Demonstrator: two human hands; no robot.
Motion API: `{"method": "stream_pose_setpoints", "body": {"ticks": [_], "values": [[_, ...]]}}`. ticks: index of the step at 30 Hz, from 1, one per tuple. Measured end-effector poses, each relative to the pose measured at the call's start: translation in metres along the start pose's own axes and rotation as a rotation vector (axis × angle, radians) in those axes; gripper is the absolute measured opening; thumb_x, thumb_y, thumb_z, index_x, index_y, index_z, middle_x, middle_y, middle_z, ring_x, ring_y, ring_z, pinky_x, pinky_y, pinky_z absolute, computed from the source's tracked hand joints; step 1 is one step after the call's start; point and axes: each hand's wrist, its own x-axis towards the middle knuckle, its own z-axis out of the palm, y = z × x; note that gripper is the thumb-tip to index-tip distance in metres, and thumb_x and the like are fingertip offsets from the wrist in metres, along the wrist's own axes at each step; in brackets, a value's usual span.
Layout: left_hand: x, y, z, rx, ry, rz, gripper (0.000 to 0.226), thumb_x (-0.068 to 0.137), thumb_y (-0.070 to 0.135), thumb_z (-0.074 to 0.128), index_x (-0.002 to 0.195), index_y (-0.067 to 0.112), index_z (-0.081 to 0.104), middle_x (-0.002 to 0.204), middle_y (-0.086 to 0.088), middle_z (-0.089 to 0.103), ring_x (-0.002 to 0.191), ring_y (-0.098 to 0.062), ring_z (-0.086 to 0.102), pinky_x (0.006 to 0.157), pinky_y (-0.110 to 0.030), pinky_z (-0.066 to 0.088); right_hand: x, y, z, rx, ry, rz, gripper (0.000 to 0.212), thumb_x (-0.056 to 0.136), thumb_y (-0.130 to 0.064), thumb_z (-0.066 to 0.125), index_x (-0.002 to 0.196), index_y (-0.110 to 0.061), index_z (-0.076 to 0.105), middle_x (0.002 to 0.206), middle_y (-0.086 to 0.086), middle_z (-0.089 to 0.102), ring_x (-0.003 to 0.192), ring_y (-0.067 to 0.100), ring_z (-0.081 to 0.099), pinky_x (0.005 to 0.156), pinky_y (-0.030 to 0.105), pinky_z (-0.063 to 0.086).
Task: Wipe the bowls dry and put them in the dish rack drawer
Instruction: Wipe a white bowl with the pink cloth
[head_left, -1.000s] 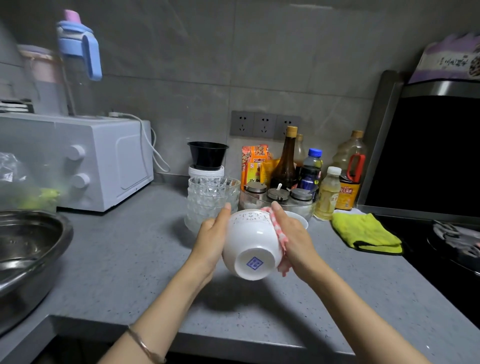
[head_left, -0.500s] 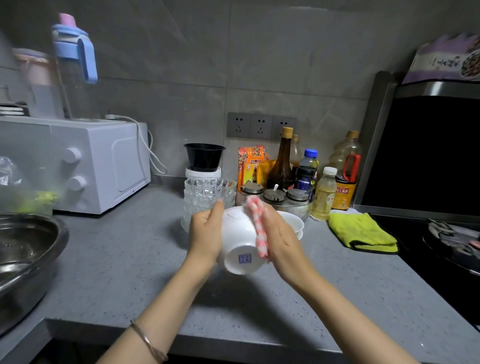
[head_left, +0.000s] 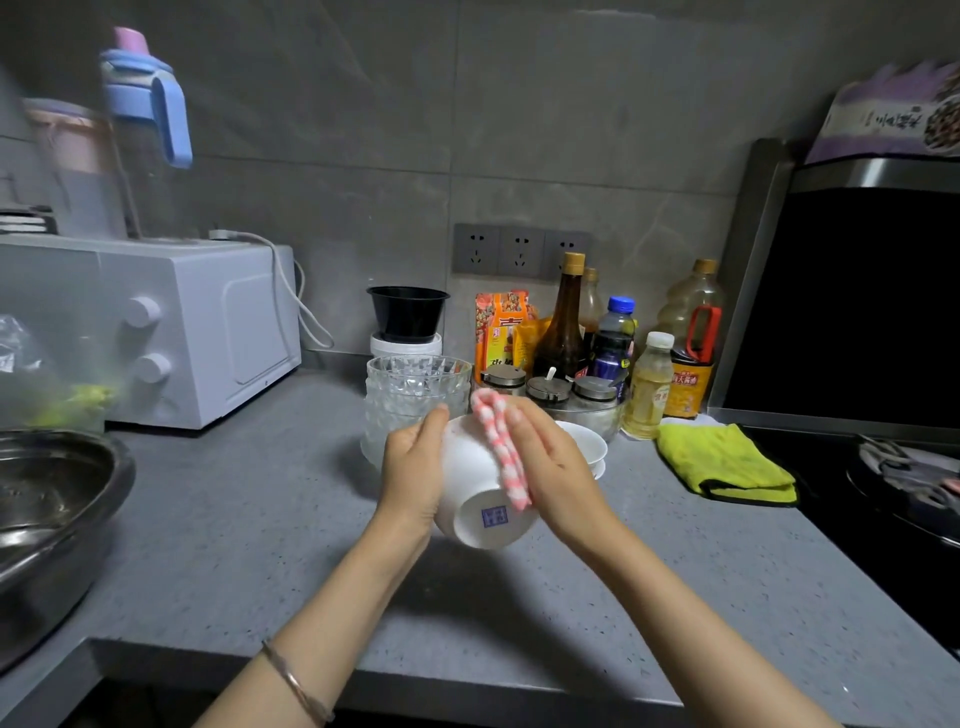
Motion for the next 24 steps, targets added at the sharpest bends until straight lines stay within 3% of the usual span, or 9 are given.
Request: {"method": "stream_pose_setpoints", "body": {"ticks": [2, 4, 6, 9, 13, 17, 20, 22, 24], "values": [[-0.002, 0.000, -0.002, -0.053, 0.010, -0.026, 0.032, 0.095, 0.024, 0.050, 0.068, 0.010, 0.058, 0.059, -0.006, 0.061, 0.052, -0.020, 0.059, 0.045, -0.020, 0.042, 0.002, -0.004, -0.005, 0.113, -0.014, 0.175, 0.021, 0.100, -0.040, 0.039, 0.091, -0.036, 0.057, 0.084, -0.015, 0.060, 0.064, -0.016, 0.057, 0.055, 0.004, 0.043], [-0.003, -0.001, -0.004, -0.095, -0.002, -0.050, 0.030, 0.095, 0.026, 0.050, 0.072, 0.009, 0.059, 0.065, -0.009, 0.062, 0.057, -0.022, 0.060, 0.046, -0.020, 0.043, 0.002, -0.007, -0.008, 0.030, -0.019, 0.300, 0.028, 0.100, -0.041, 0.038, 0.077, -0.037, 0.053, 0.076, -0.006, 0.061, 0.048, -0.005, 0.056, 0.041, 0.016, 0.043], [-0.003, -0.002, -0.005, -0.085, -0.038, -0.062, 0.029, 0.096, 0.028, 0.049, 0.079, 0.008, 0.061, 0.072, -0.012, 0.064, 0.065, -0.024, 0.060, 0.052, -0.023, 0.045, 0.003, -0.007, -0.010, -0.027, 0.006, 0.350, 0.035, 0.096, -0.049, 0.037, 0.071, -0.033, 0.055, 0.071, 0.002, 0.063, 0.045, 0.004, 0.053, 0.037, 0.023, 0.041], [0.001, -0.001, -0.006, 0.083, -0.107, -0.045, 0.035, 0.098, 0.029, 0.045, 0.072, 0.013, 0.062, 0.064, 0.000, 0.062, 0.063, -0.014, 0.056, 0.055, -0.021, 0.044, 0.008, -0.007, -0.015, -0.049, 0.011, 0.381, 0.054, 0.092, -0.056, 0.036, 0.065, -0.017, 0.060, 0.048, -0.005, 0.057, 0.038, 0.008, 0.053, 0.035, 0.020, 0.038], [0.004, 0.008, -0.006, 0.290, -0.230, 0.119, 0.049, 0.099, 0.032, 0.044, 0.052, 0.017, 0.049, 0.045, 0.009, 0.049, 0.051, -0.009, 0.046, 0.052, -0.024, 0.034, 0.012, -0.007, -0.018, -0.053, -0.083, 0.191, 0.064, 0.093, -0.045, 0.043, 0.067, 0.010, 0.059, 0.049, 0.001, 0.056, 0.040, 0.005, 0.049, 0.039, 0.012, 0.033], [-0.001, 0.005, 0.002, 0.386, -0.174, 0.210, 0.052, 0.097, 0.037, 0.046, 0.050, 0.017, 0.054, 0.048, 0.004, 0.058, 0.052, -0.017, 0.057, 0.055, -0.024, 0.040, 0.007, 0.001, -0.007, -0.006, 0.008, 0.073, 0.066, 0.088, -0.050, 0.042, 0.077, 0.011, 0.063, 0.068, 0.023, 0.064, 0.057, 0.017, 0.055, 0.052, 0.022, 0.040], [0.005, 0.003, 0.001, 0.153, -0.035, 0.081, 0.046, 0.098, 0.031, 0.047, 0.056, 0.013, 0.055, 0.050, -0.002, 0.058, 0.052, -0.023, 0.057, 0.056, -0.027, 0.041, -0.002, 0.005, -0.003, 0.086, 0.126, 0.041, 0.040, 0.095, -0.047, 0.041, 0.097, -0.020, 0.070, 0.088, -0.003, 0.071, 0.083, 0.003, 0.064, 0.074, 0.021, 0.047], [0.009, 0.006, -0.001, 0.031, 0.056, -0.002, 0.039, 0.096, 0.027, 0.048, 0.064, 0.008, 0.056, 0.058, -0.008, 0.058, 0.056, -0.025, 0.055, 0.055, -0.028, 0.040, -0.011, 0.007, 0.000, 0.107, 0.102, -0.002, 0.031, 0.096, -0.044, 0.033, 0.121, -0.043, 0.052, 0.120, -0.028, 0.058, 0.114, -0.013, 0.050, 0.095, 0.009, 0.037], [0.011, 0.007, 0.000, -0.021, 0.097, -0.032, 0.032, 0.096, 0.024, 0.048, 0.070, 0.007, 0.056, 0.065, -0.011, 0.056, 0.060, -0.025, 0.054, 0.054, -0.027, 0.039, -0.021, 0.013, 0.006, 0.020, 0.062, -0.110, 0.039, 0.099, -0.042, 0.026, 0.136, -0.049, 0.035, 0.143, -0.029, 0.037, 0.135, -0.009, 0.029, 0.111, 0.014, 0.023]]}}
